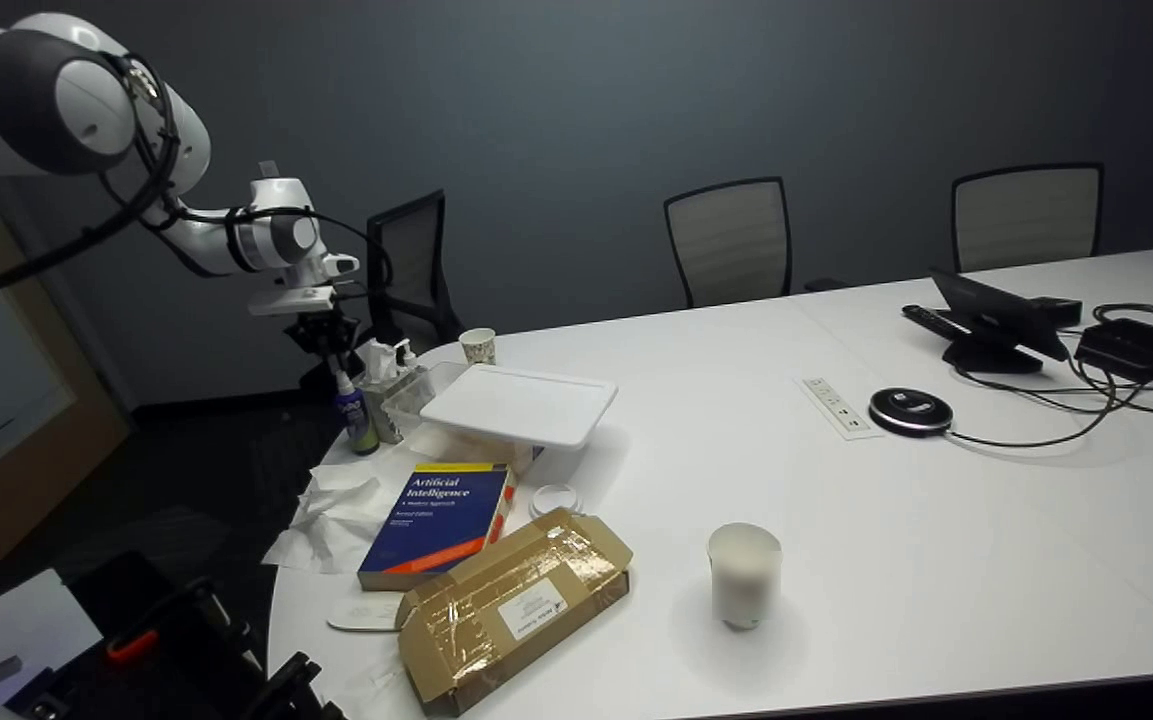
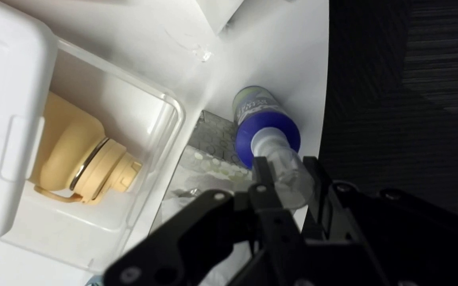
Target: Take the blue bottle out of the clear container and place it on the table then put the clear lid on the bottle.
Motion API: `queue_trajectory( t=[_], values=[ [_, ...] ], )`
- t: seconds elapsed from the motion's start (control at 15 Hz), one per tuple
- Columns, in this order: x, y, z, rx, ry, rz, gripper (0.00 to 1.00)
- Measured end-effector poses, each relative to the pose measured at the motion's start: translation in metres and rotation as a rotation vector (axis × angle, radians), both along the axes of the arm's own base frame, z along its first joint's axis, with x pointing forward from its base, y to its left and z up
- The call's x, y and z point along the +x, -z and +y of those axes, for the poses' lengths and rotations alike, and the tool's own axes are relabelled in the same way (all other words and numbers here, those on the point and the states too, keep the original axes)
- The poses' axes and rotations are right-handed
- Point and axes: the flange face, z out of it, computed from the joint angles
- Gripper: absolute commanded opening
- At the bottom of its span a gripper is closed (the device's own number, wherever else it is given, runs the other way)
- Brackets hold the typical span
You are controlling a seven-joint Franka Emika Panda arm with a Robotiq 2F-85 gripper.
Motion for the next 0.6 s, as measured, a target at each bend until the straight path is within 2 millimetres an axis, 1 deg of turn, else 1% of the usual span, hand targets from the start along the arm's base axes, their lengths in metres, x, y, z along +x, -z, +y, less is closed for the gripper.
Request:
queue_trajectory(
  t=[0.6],
  values=[
    [0.0007,0.0080,0.0029,-0.003,-0.005,0.003,0.06]
  ],
)
